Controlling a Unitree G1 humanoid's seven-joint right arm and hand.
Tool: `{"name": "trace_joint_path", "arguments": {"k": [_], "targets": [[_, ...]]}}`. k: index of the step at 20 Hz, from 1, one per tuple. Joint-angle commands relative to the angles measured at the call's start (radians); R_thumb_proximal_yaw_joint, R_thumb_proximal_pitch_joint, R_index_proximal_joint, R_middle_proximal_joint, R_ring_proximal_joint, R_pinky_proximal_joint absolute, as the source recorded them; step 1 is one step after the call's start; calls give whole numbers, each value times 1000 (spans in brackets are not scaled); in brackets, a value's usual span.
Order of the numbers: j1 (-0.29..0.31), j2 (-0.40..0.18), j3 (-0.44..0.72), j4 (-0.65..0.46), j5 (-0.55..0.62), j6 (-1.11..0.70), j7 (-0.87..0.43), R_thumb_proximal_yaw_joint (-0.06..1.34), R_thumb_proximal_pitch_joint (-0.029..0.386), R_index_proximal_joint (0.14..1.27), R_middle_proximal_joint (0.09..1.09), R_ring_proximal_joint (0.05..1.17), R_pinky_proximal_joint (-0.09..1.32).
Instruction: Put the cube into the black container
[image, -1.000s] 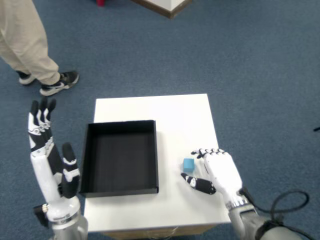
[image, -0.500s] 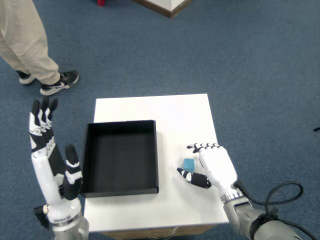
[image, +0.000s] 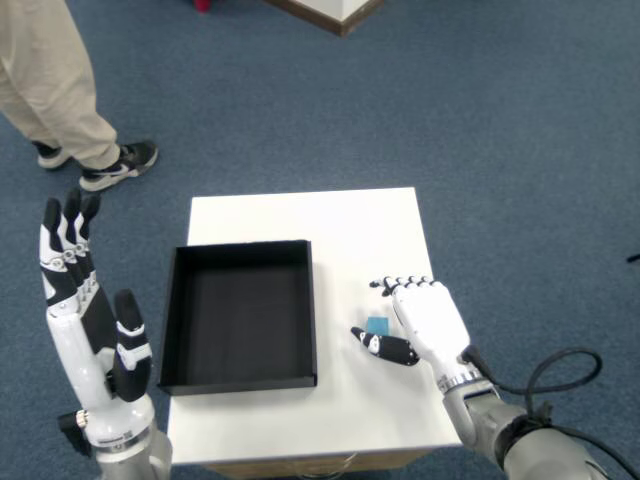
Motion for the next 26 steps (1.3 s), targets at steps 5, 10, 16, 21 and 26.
{"name": "trace_joint_path", "arguments": {"k": [5, 10, 16, 21, 26], "targets": [[-28, -44, -6, 22, 12, 15, 3, 642, -16, 480, 624, 607, 652], [-4, -56, -5, 21, 12, 17, 14, 654, -17, 480, 622, 602, 639], [8, -64, -10, 21, 21, 22, 25, 671, -17, 481, 619, 596, 624], [19, -61, -15, 19, 30, 30, 46, 682, -17, 483, 619, 592, 614], [9, -59, -14, 21, 29, 40, 63, 676, -16, 486, 626, 602, 626]]}}
